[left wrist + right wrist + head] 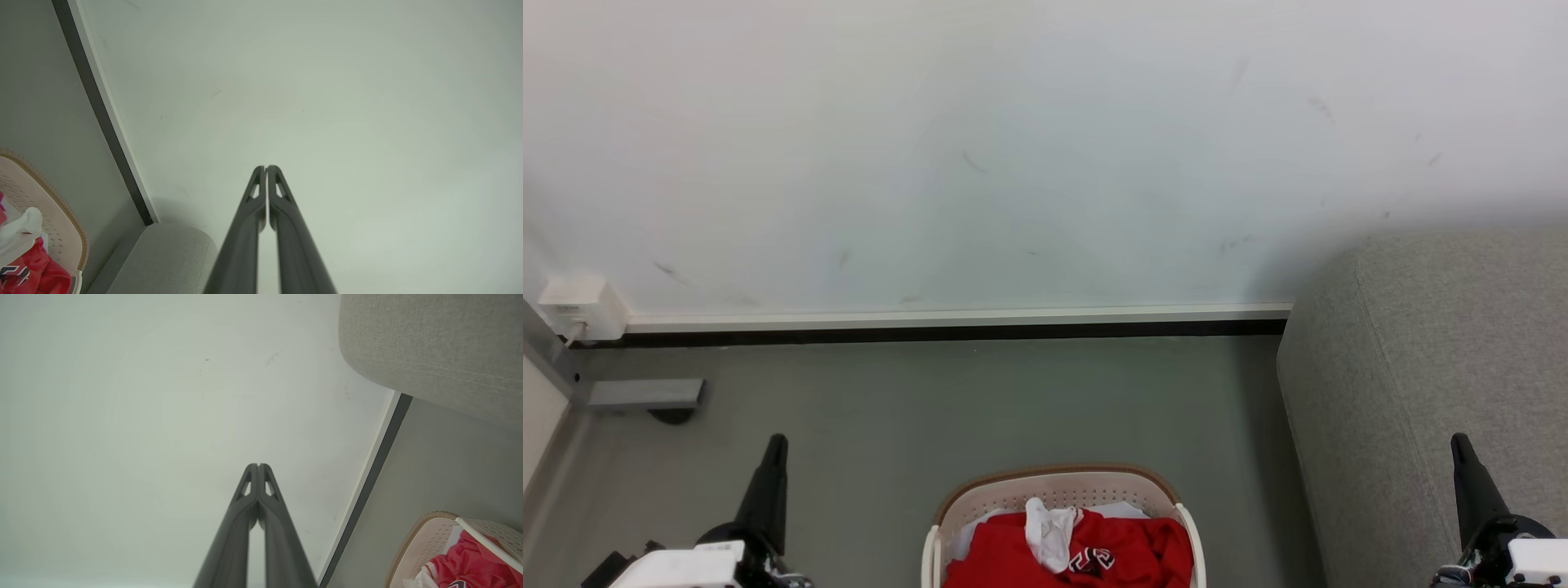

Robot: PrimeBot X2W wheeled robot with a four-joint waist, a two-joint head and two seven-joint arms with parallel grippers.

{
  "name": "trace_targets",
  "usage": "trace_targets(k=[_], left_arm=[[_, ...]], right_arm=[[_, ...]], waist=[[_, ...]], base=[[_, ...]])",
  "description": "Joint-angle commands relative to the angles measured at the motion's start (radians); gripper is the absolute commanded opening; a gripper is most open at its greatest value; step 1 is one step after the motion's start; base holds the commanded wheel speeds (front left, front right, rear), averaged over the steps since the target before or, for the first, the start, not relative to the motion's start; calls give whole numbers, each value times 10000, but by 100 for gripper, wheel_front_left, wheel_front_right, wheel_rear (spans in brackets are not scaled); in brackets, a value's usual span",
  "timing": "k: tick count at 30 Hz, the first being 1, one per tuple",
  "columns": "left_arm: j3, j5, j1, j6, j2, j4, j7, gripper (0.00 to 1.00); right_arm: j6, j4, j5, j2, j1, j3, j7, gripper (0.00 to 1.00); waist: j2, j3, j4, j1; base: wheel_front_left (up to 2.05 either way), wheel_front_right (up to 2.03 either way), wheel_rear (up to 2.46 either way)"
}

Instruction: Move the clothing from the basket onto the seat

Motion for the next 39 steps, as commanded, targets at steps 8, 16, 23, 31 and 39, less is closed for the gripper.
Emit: trace_targets(k=[8, 16, 23, 31, 39], left_arm=[[8, -145, -92, -14, 74, -40, 18, 0], [-48, 20, 120, -1, -39, 154, -53, 100], [-373, 231, 128, 37, -32, 106, -421, 100], [-518, 1016, 138, 163, -24, -10, -797, 100], [-650, 2690, 181, 372, -16, -183, -1142, 100]], right_arm=[[12, -11, -19, -27, -142, -30, 5, 0], [-2, 138, -10, 38, 141, 31, -50, 100], [0, -77, -393, 6, 335, 216, -412, 100], [1, -387, -1846, -106, 486, 371, -796, 100], [3, -828, -3803, -150, 608, 471, -1138, 100]], waist=[[-1, 0, 0, 0], [-1, 0, 0, 1], [-1, -2, -4, 1], [-1, 1, -8, 1], [-1, 1, 4, 1]], base=[[0, 0, 0], [0, 0, 0], [0, 0, 0], [0, 0, 0], [0, 0, 0]])
